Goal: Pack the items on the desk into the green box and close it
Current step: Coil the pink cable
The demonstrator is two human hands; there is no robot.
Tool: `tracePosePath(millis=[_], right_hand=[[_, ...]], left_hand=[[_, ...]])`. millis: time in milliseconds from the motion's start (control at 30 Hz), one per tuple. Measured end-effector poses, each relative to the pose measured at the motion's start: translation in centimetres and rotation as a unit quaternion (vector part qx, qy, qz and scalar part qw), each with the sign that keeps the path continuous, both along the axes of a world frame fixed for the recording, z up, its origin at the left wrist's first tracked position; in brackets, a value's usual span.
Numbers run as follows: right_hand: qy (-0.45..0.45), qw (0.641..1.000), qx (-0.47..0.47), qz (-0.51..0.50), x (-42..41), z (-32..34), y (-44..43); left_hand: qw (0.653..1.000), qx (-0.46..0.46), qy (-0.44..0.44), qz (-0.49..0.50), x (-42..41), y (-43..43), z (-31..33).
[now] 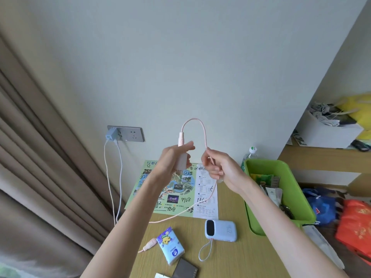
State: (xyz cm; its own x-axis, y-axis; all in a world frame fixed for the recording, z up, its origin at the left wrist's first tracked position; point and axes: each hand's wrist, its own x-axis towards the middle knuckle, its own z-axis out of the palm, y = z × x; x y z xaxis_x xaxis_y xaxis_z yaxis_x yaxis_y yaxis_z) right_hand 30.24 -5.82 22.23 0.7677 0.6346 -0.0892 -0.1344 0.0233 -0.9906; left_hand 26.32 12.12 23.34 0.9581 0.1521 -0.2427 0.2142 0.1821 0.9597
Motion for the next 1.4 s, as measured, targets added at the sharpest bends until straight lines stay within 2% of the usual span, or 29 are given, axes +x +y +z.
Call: tracePosePath(millis=[233,333,400,500,667,767,867,933,1000,1133,1300,1400], right_hand=[[0.010,0.994,-0.070,0.082,0.5,0.7,0.2],[0.004,0.991,-0.094,0.099,0.6,0.5,0.3],[-0.005,0.989,-0.110,0.100,0.8,0.2,0.3],[0.000,0.990,-0.095,0.104,1.3,-0.8,0.1],[0.034,0.994,-0.020,0.100,2.1,-3.3,-0.4],[0.028,0.993,-0.069,0.089,2.1,-4.9,-0.3],[0.007,0.989,-0.137,0.060,2.0,-6.3,-0.1],[-0.004,0.989,-0.144,0.044,1.8,-6.6,-0.1],[-0.013,0.992,-0.121,0.025,1.7,-6.3,0.0],[-0.043,0.997,-0.071,-0.009,2.3,-4.1,0.6],[-0.159,0.984,-0.075,-0.021,3.2,-0.4,2.6],[-0.206,0.971,-0.110,-0.042,4.0,1.1,3.7]], left_hand=[[0.995,0.086,-0.018,-0.042,1.4,-1.1,0.5],[0.997,0.075,-0.017,-0.029,1.8,-1.1,0.5],[1.000,0.013,-0.021,-0.011,2.0,-0.9,0.4],[0.989,-0.137,-0.037,0.046,2.4,-0.3,0.6],[0.964,-0.249,-0.030,0.093,2.3,1.4,1.0],[0.941,-0.323,-0.026,0.094,2.0,2.5,1.1],[0.931,-0.349,-0.028,0.104,1.8,3.6,1.5],[0.937,-0.332,-0.022,0.107,1.7,4.3,1.4],[0.954,-0.277,-0.015,0.111,1.7,5.1,1.0],[0.991,-0.085,-0.001,0.106,1.5,6.5,-0.5],[0.996,0.069,0.057,-0.019,1.2,5.8,-1.1],[0.989,0.092,0.054,-0.105,0.8,4.6,-0.7]])
